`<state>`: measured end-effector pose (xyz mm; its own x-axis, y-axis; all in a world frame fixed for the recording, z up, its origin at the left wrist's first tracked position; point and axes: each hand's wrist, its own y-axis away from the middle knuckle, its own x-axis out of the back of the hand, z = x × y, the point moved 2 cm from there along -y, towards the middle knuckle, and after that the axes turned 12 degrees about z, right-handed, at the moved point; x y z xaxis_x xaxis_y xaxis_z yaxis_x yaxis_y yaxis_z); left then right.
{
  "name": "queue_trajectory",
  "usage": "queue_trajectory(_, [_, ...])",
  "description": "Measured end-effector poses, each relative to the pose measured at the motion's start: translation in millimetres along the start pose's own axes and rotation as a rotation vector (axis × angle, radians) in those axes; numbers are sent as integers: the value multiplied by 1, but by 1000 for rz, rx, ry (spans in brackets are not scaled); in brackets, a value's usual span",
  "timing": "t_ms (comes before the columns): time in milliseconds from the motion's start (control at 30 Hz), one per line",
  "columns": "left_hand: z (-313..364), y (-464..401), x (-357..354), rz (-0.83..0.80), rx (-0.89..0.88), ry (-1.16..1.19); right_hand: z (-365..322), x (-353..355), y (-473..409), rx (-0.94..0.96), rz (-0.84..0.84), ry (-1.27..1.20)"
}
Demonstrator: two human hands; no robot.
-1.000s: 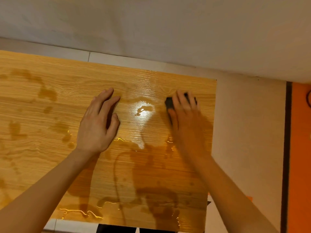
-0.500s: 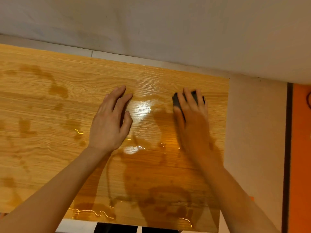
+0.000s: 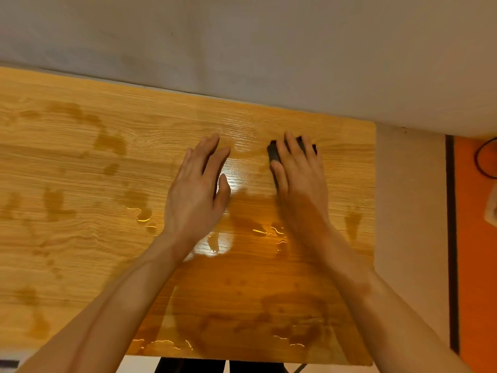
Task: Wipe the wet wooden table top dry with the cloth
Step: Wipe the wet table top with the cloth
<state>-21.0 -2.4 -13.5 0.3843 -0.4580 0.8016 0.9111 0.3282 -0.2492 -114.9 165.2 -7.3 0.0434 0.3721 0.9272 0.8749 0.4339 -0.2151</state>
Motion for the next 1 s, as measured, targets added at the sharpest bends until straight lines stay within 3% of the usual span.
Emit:
queue_trajectory(167, [-8, -1, 10, -61, -9, 44, -6, -16, -75, -148, 45, -102])
queue_trajectory(467, [-40, 18, 38, -38, 60, 5, -30, 3, 45, 0, -21, -52])
queue_trajectory(733, [-44, 31, 35, 11, 26, -14, -40, -27, -77, -166, 70, -115])
queue_trajectory(1000, [-44, 33, 31, 54, 21, -26, -64, -6, 68, -54, 45, -78])
